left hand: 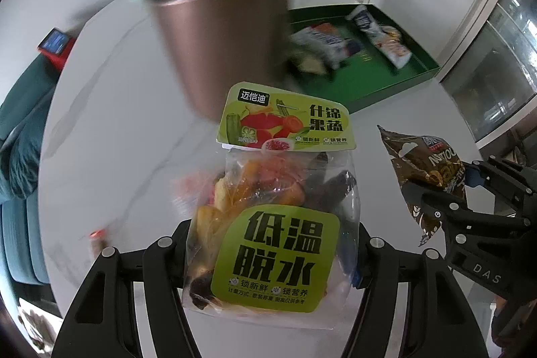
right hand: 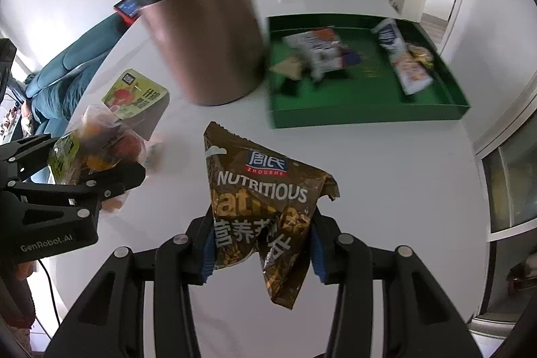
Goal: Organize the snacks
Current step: 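Lift both held bags and carry them over the green tray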
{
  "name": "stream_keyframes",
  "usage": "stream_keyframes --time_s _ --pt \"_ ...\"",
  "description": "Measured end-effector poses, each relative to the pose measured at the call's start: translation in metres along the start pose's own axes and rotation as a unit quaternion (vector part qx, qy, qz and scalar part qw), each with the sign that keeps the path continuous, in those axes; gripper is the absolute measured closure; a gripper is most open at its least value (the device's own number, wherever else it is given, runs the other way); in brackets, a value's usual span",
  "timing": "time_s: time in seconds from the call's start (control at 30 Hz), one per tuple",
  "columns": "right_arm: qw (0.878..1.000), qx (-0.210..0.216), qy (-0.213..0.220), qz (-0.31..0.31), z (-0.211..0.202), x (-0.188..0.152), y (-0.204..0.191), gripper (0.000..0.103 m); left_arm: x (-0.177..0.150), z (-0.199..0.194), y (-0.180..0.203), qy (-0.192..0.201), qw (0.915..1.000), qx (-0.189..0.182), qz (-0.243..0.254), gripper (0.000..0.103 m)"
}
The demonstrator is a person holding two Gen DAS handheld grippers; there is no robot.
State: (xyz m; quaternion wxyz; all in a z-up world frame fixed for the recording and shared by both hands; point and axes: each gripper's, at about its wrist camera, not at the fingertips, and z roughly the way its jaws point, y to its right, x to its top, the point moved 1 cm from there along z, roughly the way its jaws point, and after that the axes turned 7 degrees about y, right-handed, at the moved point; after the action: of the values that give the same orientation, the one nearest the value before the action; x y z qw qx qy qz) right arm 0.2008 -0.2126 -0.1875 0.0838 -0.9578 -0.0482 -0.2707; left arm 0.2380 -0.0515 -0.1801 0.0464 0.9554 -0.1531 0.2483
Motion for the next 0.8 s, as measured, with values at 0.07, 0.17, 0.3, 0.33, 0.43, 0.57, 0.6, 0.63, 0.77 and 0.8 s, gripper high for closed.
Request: stream_keyframes --time_s 0.07,0.17,0.3,0.33,0.43,0.57,0.6,0.63,0.77,0.8 --pt "1.000 -0.002 0.001 -0.003 -0.002 0.005 0.020 0.028 0.012 0.006 0.021 0.002 1.0000 -0.003 0.002 0.043" --pt "1.000 -0.003 0.004 -0.008 -0.005 0.015 0.049 0.028 0.030 0.015 0.046 0.006 1.0000 -0.007 -0.002 0.043" --pt "1.000 -0.006 0.010 -0.017 -0.009 0.033 0.079 0.028 0.058 0.030 0.069 0.009 0.9996 -0.010 -0.025 0.043" --pt "1.000 -0.007 0.013 -0.020 -0.009 0.039 0.088 0.028 0.063 0.033 0.074 0.010 0.9995 -0.010 -0.029 0.043" --pt "1.000 -0.009 0.017 -0.024 -0.007 0.053 0.107 0.028 0.079 0.045 0.085 0.012 0.9993 -0.004 -0.036 0.043" --pt "1.000 -0.009 0.018 -0.024 0.000 0.074 0.131 0.028 0.096 0.058 0.092 0.014 0.9986 0.003 -0.051 0.043" --pt "0.999 -0.009 0.018 -0.025 0.003 0.080 0.137 0.028 0.101 0.062 0.093 0.014 0.9983 0.006 -0.055 0.043" --pt "1.000 -0.009 0.017 -0.025 0.007 0.085 0.142 0.028 0.104 0.064 0.093 0.014 0.9981 0.007 -0.059 0.043" --pt "1.000 -0.006 0.014 -0.024 0.021 0.105 0.160 0.028 0.121 0.078 0.092 0.013 0.9971 0.017 -0.073 0.043" --pt "1.000 -0.006 0.012 -0.024 0.025 0.110 0.164 0.028 0.124 0.081 0.091 0.012 0.9969 0.019 -0.075 0.043"
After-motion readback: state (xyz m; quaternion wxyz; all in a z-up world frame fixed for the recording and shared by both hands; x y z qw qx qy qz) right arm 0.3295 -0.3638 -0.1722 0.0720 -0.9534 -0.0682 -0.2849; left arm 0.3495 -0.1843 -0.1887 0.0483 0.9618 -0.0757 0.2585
